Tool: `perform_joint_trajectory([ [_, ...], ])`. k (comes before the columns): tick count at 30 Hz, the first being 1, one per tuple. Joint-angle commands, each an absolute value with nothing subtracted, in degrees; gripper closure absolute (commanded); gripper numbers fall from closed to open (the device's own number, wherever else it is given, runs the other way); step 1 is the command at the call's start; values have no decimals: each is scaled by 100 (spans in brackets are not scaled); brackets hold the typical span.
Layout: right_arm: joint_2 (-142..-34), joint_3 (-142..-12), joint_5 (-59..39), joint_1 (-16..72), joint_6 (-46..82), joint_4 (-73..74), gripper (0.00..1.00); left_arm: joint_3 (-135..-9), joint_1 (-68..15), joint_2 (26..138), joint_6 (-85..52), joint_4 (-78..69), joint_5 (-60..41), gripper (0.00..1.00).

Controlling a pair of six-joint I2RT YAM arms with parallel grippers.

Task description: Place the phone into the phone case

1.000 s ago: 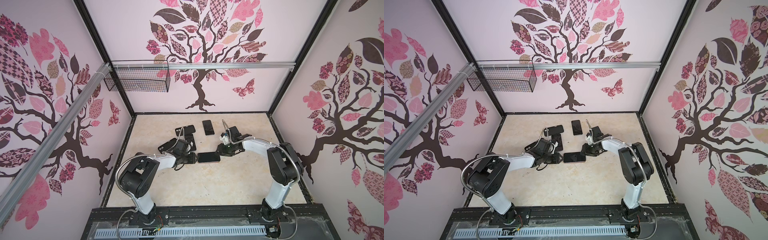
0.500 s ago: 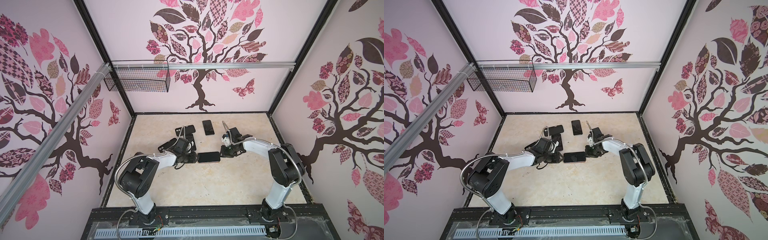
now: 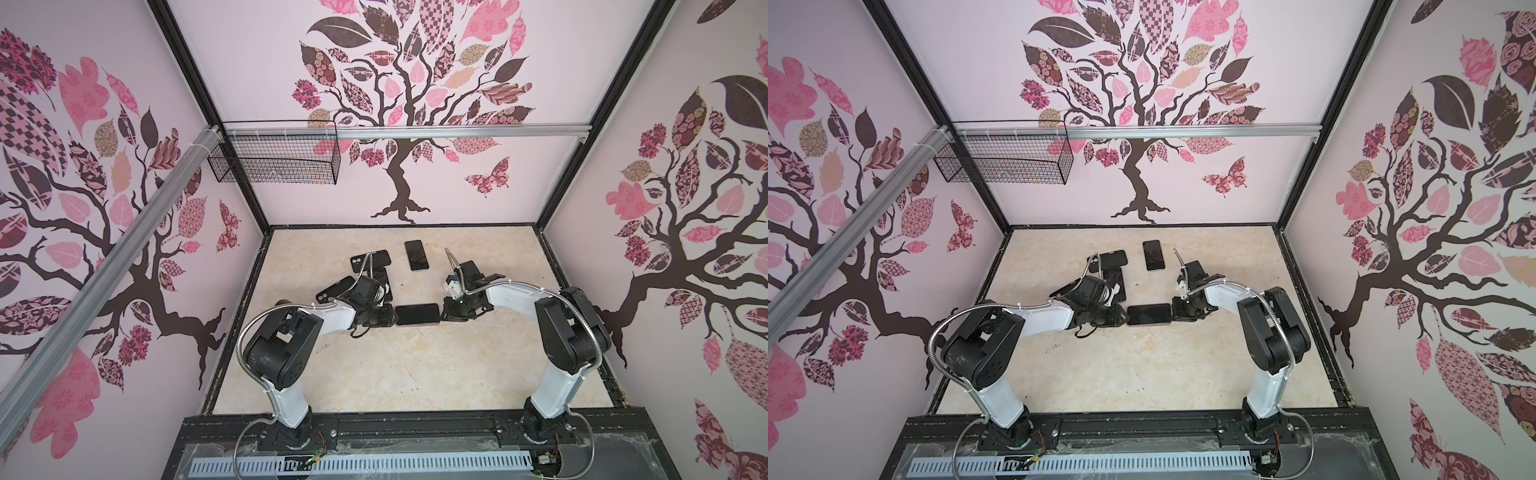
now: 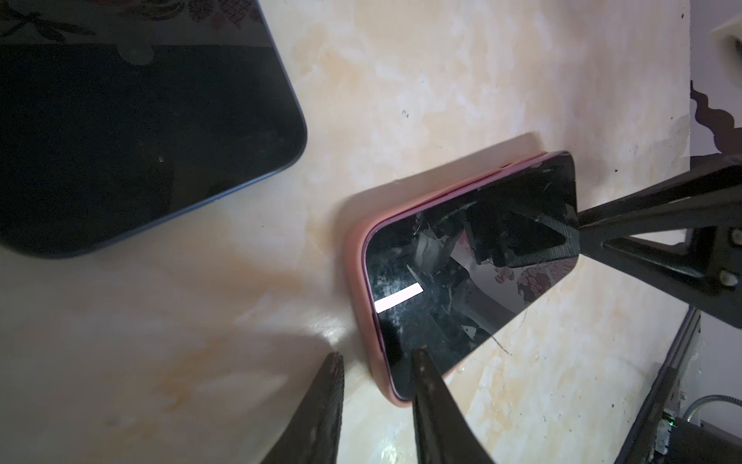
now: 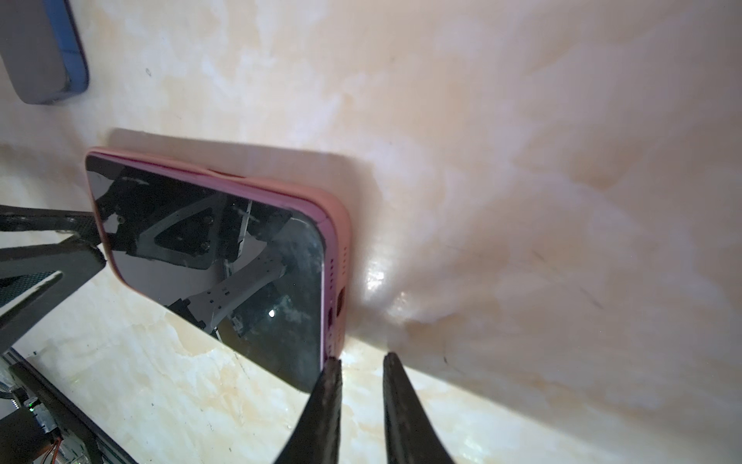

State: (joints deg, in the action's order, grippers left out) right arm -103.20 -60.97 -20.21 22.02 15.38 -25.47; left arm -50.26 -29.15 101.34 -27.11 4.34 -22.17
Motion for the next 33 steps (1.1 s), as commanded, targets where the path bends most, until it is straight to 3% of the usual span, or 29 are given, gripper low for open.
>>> perform_joint_trajectory([
  [1, -9988, -6065, -2022, 2237, 1553, -2519, 77, -5253, -2932, 10252, -2689, 426, -2259, 70],
  [10, -9696, -6130, -1925, 2242, 1616, -2542, 76, -5262, -2928, 10241, -2716, 424, -2287, 72],
  [33, -10417, -6029, -2434, 2265, 1587, -2278, 79, -5325, -2933, 10365, -2733, 369, -2477, 75],
])
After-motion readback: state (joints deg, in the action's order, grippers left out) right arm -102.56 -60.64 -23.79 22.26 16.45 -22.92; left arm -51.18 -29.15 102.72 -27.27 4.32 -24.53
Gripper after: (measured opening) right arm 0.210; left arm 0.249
